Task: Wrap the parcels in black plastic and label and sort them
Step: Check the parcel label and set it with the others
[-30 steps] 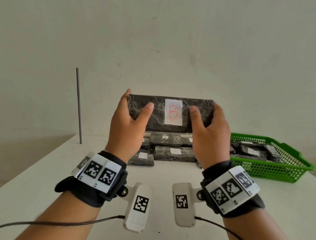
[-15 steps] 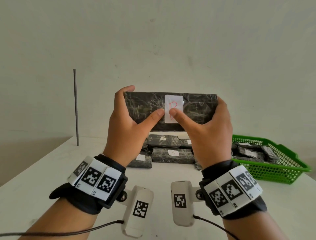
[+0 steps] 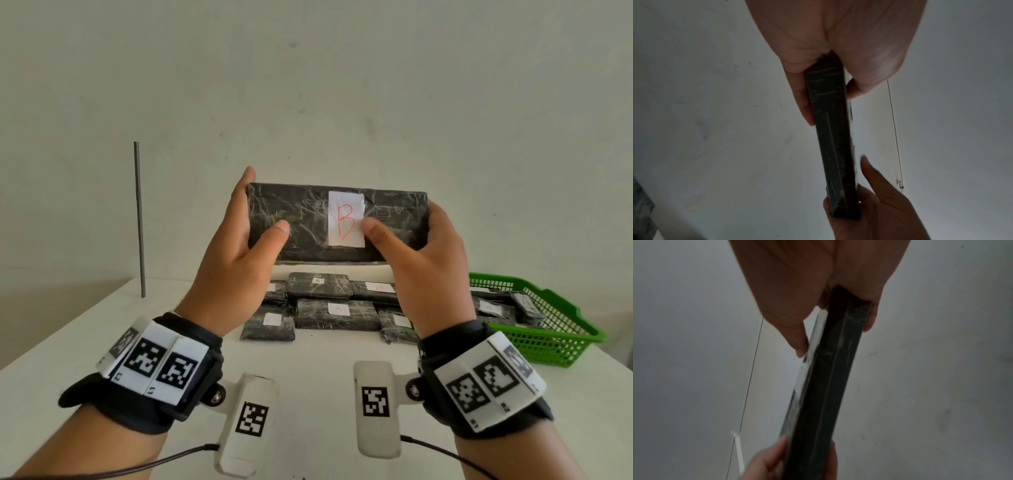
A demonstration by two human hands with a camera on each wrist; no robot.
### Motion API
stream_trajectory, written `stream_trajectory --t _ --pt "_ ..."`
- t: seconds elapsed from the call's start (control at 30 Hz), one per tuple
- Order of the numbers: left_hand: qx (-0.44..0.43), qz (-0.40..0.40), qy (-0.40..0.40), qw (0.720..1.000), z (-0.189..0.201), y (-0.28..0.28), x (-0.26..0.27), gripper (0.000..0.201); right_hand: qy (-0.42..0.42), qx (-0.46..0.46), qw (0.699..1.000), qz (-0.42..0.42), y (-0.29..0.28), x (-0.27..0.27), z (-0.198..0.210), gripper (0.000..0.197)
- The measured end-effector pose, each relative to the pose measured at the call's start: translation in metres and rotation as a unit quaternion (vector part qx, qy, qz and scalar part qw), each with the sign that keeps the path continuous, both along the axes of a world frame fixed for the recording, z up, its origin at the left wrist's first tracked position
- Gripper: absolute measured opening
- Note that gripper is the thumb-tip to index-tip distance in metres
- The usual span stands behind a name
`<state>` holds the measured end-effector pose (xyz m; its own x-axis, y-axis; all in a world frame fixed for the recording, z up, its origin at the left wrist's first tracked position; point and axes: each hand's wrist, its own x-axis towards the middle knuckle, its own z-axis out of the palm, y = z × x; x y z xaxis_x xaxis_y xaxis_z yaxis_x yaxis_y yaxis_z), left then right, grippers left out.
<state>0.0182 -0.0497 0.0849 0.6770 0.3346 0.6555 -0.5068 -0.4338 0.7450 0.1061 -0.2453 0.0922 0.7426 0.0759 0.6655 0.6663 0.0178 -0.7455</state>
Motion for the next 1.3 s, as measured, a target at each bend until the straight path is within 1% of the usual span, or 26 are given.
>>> stream_trajectory --t 0.03,0.07,0.13,0.17,0.2,0.27,0.3,0.37,0.4,0.53,0.67,0.7,0.73,0.8,0.87,0.93,1.03,1.2,1.3 --pt "-0.014 -0.01 0.005 1.0 -0.001 0.003 0.002 0.09 0.005 0.014 0.999 0.032 -0.004 0.001 0.002 0.024" --pt "-0.028 -0.019 0.011 0.999 -0.001 0.005 0.004 0.094 0.009 0.02 0.998 0.057 -0.009 0.002 0.003 0.017" --pt "-0.055 -0.041 0.016 0.997 -0.003 0.007 0.007 0.098 0.007 0.021 0.998 0.053 -0.014 0.006 0.003 0.027" --pt "-0.06 -0.045 0.017 0.997 -0.003 0.007 0.008 0.097 0.004 0.028 0.999 0.041 -0.014 0.009 0.002 0.029" --pt "-0.058 -0.041 0.019 0.997 -0.004 0.006 0.01 0.095 0.002 0.04 0.999 0.033 -0.013 0.009 0.001 0.029" --pt "-0.054 -0.03 0.02 0.998 -0.006 0.005 0.013 0.087 0.004 0.074 0.997 0.029 -0.009 0.009 -0.003 0.043" --pt "-0.059 -0.024 0.012 0.998 -0.006 0.005 0.013 0.084 -0.002 0.085 0.996 0.024 -0.008 0.009 -0.006 0.046" --pt "-0.074 -0.006 -0.005 0.997 -0.006 0.002 0.013 0.081 -0.034 0.07 0.997 0.0 -0.007 0.007 -0.009 0.037" --pt "-0.074 0.001 -0.009 0.997 -0.006 -0.001 0.011 0.084 -0.042 0.06 0.997 -0.005 -0.007 0.006 -0.01 0.034" --pt "-0.02 0.035 -0.01 0.999 -0.004 -0.01 0.008 0.091 -0.047 0.034 0.998 -0.017 -0.004 0.001 -0.01 0.033" --pt "-0.011 0.042 -0.004 0.999 -0.003 -0.008 0.01 0.091 -0.038 0.033 0.998 -0.031 -0.001 -0.002 -0.01 0.032" --pt "-0.008 0.04 -0.005 0.999 -0.003 -0.009 0.01 0.092 -0.034 0.038 0.998 -0.031 0.001 -0.004 -0.01 0.034" --pt "-0.005 0.036 -0.009 0.999 -0.003 -0.01 0.009 0.094 -0.029 0.042 0.998 -0.034 0.002 -0.006 -0.01 0.04" --pt "-0.007 0.031 -0.021 0.999 -0.001 -0.013 0.006 0.1 -0.018 0.043 0.998 -0.039 0.005 -0.009 -0.01 0.056" --pt "-0.012 0.038 -0.025 0.999 0.0 -0.015 0.005 0.104 -0.015 0.037 0.998 -0.044 0.007 -0.009 -0.008 0.062" --pt "-0.016 0.049 -0.024 0.998 -0.001 -0.013 0.005 0.104 -0.017 0.033 0.998 -0.042 0.01 -0.009 -0.008 0.068" --pt "-0.007 0.05 -0.02 0.999 0.0 -0.012 0.004 0.105 -0.018 0.026 0.999 -0.037 0.013 -0.007 -0.011 0.086" --pt "0.026 0.075 -0.001 0.997 -0.001 -0.01 0.007 0.105 0.0 -0.007 1.0 -0.026 0.014 0.001 -0.017 0.091" --pt "0.041 0.05 0.008 0.998 -0.003 -0.004 0.009 0.108 -0.004 -0.028 0.999 -0.018 0.01 0.007 -0.019 0.098"
